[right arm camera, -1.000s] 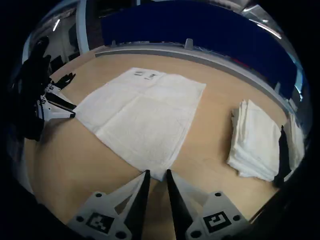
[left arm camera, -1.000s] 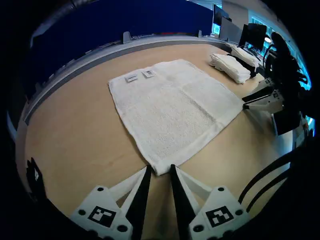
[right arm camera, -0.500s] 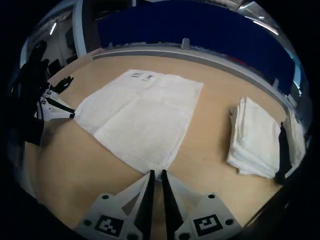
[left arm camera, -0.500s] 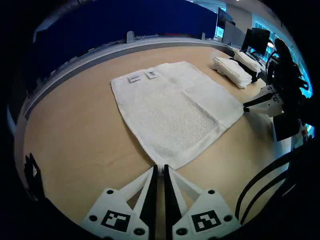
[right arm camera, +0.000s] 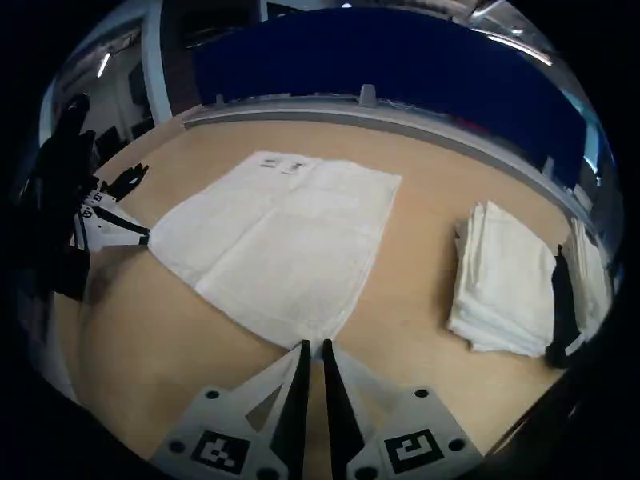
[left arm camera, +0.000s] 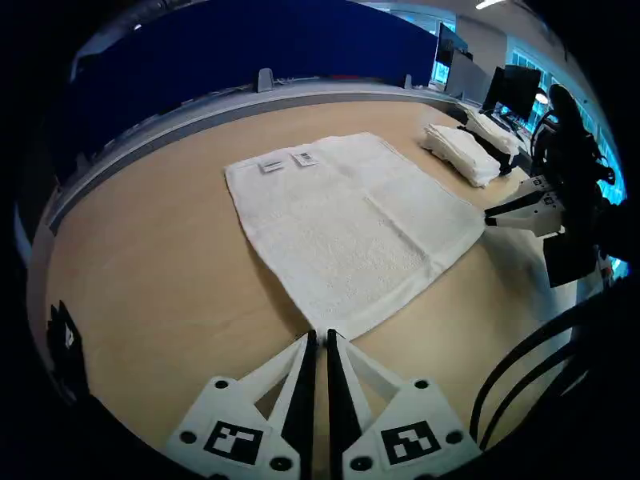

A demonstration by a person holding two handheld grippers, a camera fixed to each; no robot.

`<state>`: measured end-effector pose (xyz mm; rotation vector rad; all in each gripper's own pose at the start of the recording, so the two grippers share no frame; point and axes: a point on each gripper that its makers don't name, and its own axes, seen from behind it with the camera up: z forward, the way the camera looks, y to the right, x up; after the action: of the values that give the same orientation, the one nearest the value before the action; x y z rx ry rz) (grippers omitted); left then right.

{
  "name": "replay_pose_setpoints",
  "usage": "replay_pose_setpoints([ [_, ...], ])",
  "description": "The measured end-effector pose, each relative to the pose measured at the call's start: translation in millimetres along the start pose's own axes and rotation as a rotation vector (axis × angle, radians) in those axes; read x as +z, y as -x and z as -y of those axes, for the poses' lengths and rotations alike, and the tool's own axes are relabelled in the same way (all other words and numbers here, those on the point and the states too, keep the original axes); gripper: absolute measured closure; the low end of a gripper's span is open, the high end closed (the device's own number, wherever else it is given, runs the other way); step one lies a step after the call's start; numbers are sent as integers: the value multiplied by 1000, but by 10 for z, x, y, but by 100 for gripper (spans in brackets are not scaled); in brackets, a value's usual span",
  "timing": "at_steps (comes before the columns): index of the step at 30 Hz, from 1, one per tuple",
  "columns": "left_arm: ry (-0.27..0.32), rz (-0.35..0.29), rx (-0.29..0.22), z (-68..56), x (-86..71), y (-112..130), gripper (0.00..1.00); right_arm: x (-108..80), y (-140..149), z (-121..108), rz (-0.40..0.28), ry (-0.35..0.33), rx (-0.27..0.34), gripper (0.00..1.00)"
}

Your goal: Fold towel

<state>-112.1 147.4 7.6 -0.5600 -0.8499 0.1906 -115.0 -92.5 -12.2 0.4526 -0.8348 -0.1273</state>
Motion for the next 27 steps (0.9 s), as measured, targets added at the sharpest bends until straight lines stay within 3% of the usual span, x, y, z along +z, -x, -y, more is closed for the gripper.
replay_pose_setpoints([
  [14, 1, -28, -51, -52, -302, -39, 91, -279, -116, 137, -27, -11, 20, 89],
  [27, 13, -35, -107, -270, -682, 62, 91, -680, -38, 355, -41, -23, 45, 89],
])
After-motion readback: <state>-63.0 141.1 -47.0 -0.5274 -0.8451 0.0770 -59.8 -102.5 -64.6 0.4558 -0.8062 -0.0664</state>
